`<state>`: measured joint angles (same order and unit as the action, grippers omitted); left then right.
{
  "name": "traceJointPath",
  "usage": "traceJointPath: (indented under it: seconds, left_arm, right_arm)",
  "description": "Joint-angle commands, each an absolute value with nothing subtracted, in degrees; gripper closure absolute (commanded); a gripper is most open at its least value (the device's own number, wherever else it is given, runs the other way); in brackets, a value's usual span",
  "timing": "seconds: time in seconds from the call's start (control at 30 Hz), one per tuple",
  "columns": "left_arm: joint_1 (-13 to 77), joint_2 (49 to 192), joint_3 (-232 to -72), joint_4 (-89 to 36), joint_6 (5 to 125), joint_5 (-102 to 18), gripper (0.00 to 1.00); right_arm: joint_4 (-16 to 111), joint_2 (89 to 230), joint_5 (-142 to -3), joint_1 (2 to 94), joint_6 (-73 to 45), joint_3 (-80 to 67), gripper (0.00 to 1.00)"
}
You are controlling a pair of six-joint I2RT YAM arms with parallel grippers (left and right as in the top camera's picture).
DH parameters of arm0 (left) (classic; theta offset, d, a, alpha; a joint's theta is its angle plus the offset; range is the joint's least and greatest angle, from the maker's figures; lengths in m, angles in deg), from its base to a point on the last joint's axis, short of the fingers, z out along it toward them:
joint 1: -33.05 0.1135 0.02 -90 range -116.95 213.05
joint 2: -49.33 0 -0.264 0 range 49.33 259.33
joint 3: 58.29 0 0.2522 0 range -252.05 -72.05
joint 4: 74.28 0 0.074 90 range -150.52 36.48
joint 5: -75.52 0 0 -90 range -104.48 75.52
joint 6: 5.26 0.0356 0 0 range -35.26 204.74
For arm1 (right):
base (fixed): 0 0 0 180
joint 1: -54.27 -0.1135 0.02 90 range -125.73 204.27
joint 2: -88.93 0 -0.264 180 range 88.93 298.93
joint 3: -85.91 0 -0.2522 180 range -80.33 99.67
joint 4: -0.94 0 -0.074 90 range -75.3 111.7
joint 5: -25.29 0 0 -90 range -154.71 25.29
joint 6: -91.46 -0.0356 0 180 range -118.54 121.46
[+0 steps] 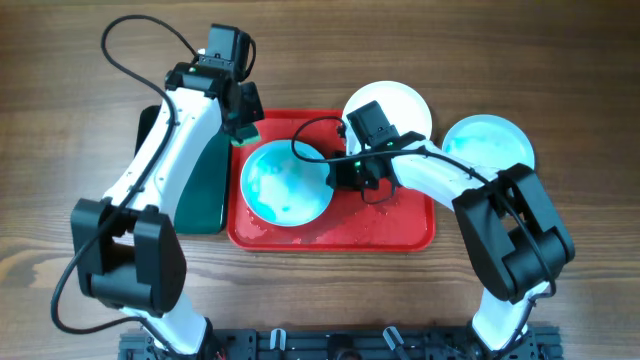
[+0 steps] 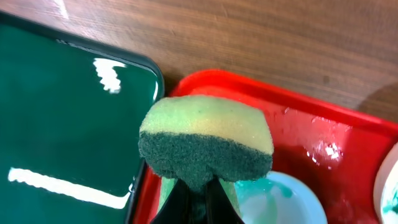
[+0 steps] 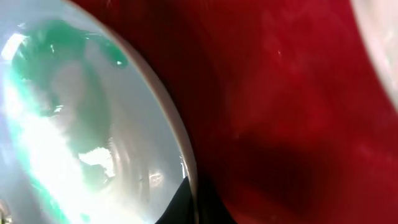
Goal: Clean dirty plates on tray and stack at the side
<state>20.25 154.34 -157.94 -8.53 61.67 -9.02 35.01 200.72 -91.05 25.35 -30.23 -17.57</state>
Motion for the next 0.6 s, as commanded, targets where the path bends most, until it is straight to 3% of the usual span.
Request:
traceJointPath:
  seconds: [0.0,0.23,0.57]
  left_arm:
    - [20.42,154.71,-158.31,-8.34,61.10,-12.11,0.96]
    - [20.42,154.74,-158.31,-8.36,61.12,-12.11,0.96]
    - [20.42,154.74,-158.31,-8.36,61.10,-12.11,0.96]
  right_arm:
    - [38.58,195.89,-84.37,25.96,-30.14,-17.85,0.96]
    - [47.95,181.20,-52.41,21.67,-28.41,-17.85,0.96]
    - [54.90,178.29,-12.61,8.28,-23.76,-17.85,0.96]
